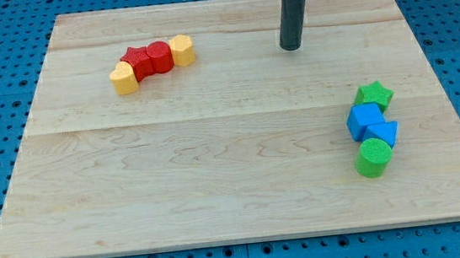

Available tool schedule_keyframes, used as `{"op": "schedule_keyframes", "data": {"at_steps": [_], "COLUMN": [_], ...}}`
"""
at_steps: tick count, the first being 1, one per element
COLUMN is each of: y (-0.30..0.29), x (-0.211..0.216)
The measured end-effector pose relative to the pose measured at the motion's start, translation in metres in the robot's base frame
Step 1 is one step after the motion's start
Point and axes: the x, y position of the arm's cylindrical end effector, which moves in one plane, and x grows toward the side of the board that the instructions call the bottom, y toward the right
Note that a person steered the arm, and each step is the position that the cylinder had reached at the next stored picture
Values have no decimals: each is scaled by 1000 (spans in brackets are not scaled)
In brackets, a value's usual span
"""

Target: Move your arm towards the yellow hexagon

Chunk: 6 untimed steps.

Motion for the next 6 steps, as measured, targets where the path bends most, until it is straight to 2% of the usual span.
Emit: {"op": "schedule_keyframes", "data": {"at_steps": [4,5,6], "y": [-3,-30,-93], "x": [-7,-11,-32]}}
